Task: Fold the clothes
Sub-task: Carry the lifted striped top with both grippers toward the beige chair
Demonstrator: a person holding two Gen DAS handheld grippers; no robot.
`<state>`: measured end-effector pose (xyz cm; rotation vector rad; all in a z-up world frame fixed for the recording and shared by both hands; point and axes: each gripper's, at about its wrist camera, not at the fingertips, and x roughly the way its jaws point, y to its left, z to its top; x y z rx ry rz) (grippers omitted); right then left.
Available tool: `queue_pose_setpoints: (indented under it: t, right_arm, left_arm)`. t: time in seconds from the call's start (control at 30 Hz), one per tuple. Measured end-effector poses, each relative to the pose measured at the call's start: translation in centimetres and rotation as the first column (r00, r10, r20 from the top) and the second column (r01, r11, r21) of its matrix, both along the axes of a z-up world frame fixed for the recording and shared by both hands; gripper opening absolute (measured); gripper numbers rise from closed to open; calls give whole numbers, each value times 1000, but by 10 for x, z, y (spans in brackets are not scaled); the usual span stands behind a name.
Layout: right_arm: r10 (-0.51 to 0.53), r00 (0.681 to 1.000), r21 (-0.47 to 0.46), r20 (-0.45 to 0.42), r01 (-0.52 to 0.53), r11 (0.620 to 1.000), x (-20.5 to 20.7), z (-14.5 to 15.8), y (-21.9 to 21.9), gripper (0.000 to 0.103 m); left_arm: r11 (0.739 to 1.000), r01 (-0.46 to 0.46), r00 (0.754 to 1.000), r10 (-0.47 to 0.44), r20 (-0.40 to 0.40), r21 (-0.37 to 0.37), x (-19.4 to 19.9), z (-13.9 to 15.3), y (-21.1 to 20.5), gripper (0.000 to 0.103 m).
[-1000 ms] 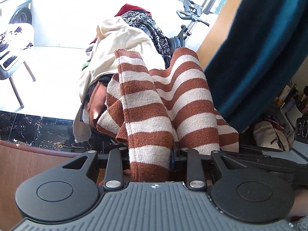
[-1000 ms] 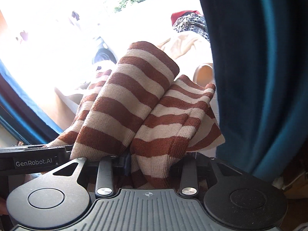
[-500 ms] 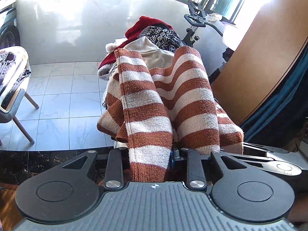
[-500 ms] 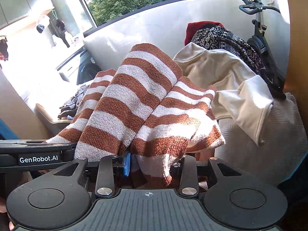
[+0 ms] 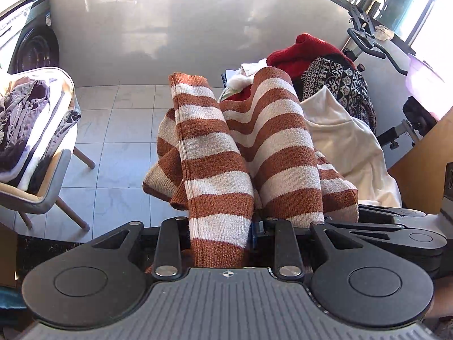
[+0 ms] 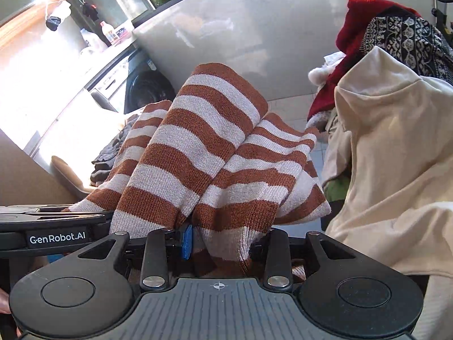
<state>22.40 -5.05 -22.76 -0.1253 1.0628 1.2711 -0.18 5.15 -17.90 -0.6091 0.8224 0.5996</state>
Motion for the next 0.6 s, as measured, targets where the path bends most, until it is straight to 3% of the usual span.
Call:
queue_pose_setpoints:
  t: [0.1, 0.27, 0.47, 0.6]
  right_arm:
    - [59, 998, 9, -6, -59, 998, 18, 4, 71, 32]
    - [197, 979, -14, 55, -196, 980, 13, 6, 183, 32]
    - [362, 925, -51, 119, -358, 932, -31, 1, 319, 32]
    - [419, 899, -76, 127, -413, 908, -70, 6, 415, 32]
  left_arm:
    - [996, -88, 996, 89, 23, -25, -9, -6, 53, 28]
    - [970, -231, 970, 235, 56, -70, -23, -16, 140, 28]
    - [917, -369, 918, 385, 93, -149, -68, -35, 258, 28]
    - [885, -443, 885, 457, 90, -142, -104, -32, 337, 28]
